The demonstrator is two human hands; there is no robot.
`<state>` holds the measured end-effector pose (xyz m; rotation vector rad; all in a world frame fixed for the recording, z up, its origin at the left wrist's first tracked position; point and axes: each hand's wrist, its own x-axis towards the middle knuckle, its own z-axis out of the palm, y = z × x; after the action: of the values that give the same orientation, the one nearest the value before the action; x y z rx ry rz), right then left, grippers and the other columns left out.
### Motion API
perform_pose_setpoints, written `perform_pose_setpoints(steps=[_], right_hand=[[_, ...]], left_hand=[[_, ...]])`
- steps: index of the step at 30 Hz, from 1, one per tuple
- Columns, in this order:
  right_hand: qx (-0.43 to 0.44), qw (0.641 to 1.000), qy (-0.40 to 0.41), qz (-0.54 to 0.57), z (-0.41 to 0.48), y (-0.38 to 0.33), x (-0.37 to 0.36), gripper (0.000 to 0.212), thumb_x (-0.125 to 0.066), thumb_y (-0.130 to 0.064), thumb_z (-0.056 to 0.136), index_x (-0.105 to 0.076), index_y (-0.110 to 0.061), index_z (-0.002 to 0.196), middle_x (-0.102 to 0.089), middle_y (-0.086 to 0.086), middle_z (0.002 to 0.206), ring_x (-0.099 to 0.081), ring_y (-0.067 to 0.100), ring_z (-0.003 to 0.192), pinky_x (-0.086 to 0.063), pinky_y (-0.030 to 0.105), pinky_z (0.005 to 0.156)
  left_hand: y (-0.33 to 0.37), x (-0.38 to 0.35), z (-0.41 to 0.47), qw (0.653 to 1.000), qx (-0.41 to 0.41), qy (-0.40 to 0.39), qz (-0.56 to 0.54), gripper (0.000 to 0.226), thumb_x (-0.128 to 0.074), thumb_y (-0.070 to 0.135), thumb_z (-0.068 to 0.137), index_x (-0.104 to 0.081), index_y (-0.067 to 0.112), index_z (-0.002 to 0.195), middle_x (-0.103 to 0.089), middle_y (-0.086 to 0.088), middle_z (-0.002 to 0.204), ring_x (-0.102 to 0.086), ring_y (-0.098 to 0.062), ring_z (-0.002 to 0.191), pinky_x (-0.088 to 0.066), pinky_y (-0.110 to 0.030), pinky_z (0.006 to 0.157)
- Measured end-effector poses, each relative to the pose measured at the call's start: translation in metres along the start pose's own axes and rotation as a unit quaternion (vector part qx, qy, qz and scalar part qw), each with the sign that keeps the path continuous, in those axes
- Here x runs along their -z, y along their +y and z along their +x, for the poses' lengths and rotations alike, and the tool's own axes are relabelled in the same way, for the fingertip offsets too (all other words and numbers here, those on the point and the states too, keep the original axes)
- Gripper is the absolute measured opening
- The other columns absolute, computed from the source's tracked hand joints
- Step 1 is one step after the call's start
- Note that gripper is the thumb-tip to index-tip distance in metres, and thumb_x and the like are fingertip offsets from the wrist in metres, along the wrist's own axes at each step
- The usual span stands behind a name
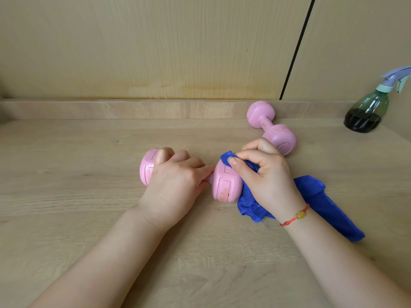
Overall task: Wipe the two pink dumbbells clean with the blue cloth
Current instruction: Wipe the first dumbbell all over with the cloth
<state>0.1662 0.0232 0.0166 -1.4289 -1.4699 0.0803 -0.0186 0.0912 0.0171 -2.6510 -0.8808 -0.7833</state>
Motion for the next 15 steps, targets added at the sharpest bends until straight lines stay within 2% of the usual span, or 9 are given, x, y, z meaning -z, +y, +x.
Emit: perform_pose_setpoints(steps=[2,3,5,7,10,13,15], right_hand=[[0.051,0.998,-0.024,0.019,-0.006,-0.002,0.007,0.005,-0.072,-0.013,0.085,-0.077,-0.014,0.087,-0.054,0.002,0.087,-0.058,0.005,0.083,-0.043,0.015,0.079],[0.069,0.996,-0.039,0.028,-0.008,-0.003,0.009,0.011,-0.073,-0.009,0.085,-0.076,-0.017,0.091,-0.054,0.004,0.088,-0.059,0.004,0.085,-0.044,0.015,0.081],[0.085,0.994,-0.062,0.037,-0.009,-0.003,0.012,0.018,-0.072,-0.004,0.085,-0.075,-0.017,0.097,-0.054,0.008,0.090,-0.060,-0.003,0.090,-0.043,0.013,0.084],[0.087,0.993,-0.070,0.032,-0.007,-0.003,0.012,0.015,-0.072,-0.005,0.084,-0.076,-0.012,0.097,-0.054,0.007,0.091,-0.058,-0.004,0.089,-0.041,0.012,0.083],[0.052,0.993,-0.093,0.059,-0.007,0.000,0.018,0.012,-0.072,-0.009,0.082,-0.074,-0.018,0.090,-0.054,0.001,0.091,-0.056,0.005,0.084,-0.042,0.015,0.080],[0.006,0.987,-0.117,0.113,-0.009,0.003,0.026,0.020,-0.074,0.000,0.079,-0.074,-0.018,0.086,-0.054,0.001,0.090,-0.055,0.004,0.080,-0.042,0.014,0.075],[-0.018,0.983,-0.111,0.145,-0.008,0.004,0.025,0.023,-0.073,0.000,0.081,-0.072,-0.022,0.087,-0.054,0.001,0.090,-0.056,0.005,0.078,-0.043,0.016,0.074]], left_hand=[[0.000,0.000,-0.001,1.000,-0.002,0.002,0.005,0.023,-0.053,0.034,0.087,-0.074,0.031,0.097,-0.068,0.011,0.076,-0.057,-0.022,0.071,-0.035,-0.039,0.078],[0.000,-0.001,-0.001,1.000,-0.004,0.004,0.007,0.023,-0.053,0.034,0.087,-0.074,0.030,0.096,-0.068,0.011,0.076,-0.057,-0.023,0.071,-0.035,-0.038,0.078],[-0.002,-0.001,0.000,1.000,-0.008,0.009,0.011,0.022,-0.054,0.034,0.087,-0.074,0.030,0.095,-0.069,0.010,0.076,-0.056,-0.023,0.071,-0.034,-0.038,0.078],[-0.003,-0.002,-0.001,1.000,-0.011,0.010,0.012,0.021,-0.056,0.035,0.087,-0.074,0.030,0.096,-0.069,0.011,0.077,-0.056,-0.023,0.071,-0.033,-0.038,0.078],[-0.002,-0.002,-0.002,1.000,-0.010,0.004,0.013,0.023,-0.055,0.036,0.086,-0.074,0.029,0.097,-0.069,0.011,0.079,-0.056,-0.022,0.072,-0.032,-0.038,0.078],[-0.002,-0.002,-0.002,1.000,-0.010,0.002,0.010,0.025,-0.055,0.036,0.086,-0.075,0.029,0.098,-0.071,0.012,0.081,-0.057,-0.022,0.074,-0.032,-0.037,0.079],[-0.002,-0.002,-0.001,1.000,-0.013,0.006,0.016,0.023,-0.056,0.035,0.085,-0.075,0.029,0.098,-0.071,0.012,0.082,-0.057,-0.022,0.074,-0.032,-0.037,0.079]])
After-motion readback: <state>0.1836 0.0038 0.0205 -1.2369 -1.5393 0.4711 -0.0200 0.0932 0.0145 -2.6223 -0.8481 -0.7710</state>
